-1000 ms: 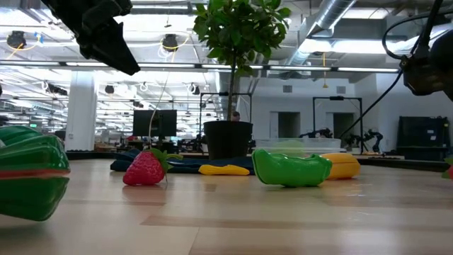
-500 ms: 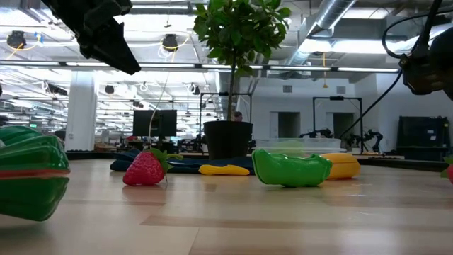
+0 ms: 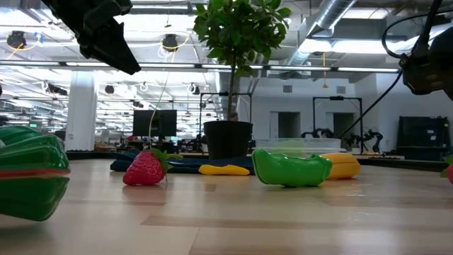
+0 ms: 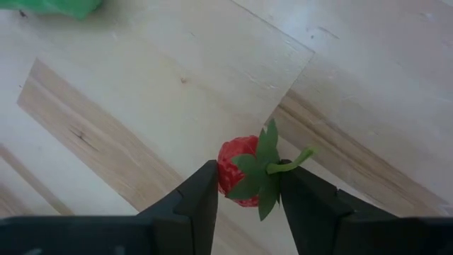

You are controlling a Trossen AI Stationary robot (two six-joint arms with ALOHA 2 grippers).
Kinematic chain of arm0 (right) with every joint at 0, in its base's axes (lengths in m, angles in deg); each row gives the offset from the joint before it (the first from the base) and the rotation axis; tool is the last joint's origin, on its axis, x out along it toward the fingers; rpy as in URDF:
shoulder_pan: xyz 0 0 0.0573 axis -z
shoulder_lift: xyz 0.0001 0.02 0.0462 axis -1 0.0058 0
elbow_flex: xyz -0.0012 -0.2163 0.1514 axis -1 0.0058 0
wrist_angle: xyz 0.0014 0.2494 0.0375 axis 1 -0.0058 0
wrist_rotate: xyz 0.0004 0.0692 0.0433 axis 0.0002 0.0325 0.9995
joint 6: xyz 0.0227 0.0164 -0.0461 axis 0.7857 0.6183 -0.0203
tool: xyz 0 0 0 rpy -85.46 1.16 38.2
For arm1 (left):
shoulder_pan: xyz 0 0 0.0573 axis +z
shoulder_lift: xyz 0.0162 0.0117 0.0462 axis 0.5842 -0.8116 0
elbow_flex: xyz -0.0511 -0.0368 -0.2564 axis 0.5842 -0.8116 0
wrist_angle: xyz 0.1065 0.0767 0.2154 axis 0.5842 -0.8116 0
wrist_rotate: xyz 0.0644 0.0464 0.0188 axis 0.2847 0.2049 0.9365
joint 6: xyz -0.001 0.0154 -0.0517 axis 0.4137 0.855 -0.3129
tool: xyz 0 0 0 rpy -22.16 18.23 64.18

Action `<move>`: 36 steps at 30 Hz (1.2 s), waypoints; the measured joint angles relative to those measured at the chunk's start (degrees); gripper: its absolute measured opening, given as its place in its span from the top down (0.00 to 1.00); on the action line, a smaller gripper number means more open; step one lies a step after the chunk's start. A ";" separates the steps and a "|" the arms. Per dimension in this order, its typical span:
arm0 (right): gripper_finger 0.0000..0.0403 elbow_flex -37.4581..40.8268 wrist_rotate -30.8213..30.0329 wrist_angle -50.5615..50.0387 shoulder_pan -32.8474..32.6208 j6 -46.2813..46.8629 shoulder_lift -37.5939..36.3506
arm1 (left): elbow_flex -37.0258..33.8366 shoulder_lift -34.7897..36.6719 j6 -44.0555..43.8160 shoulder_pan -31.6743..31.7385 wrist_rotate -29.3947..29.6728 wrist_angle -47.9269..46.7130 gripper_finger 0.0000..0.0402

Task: Pick and placing Produce into tupperware
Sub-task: Put the red strawberry into the transparent container

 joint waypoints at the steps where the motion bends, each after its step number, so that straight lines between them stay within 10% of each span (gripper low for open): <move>1: 0.66 0.00 0.00 0.00 0.00 0.00 0.00 | 0.00 0.00 0.00 0.02 0.00 0.00 0.55; 19: 0.66 0.00 -0.64 6.29 0.07 -3.90 -0.08 | 0.00 0.00 0.00 0.02 0.00 0.03 0.55; 36: 0.68 -0.52 -15.40 -0.22 0.17 -9.51 -14.21 | 0.00 0.00 -0.04 0.02 0.09 0.67 0.55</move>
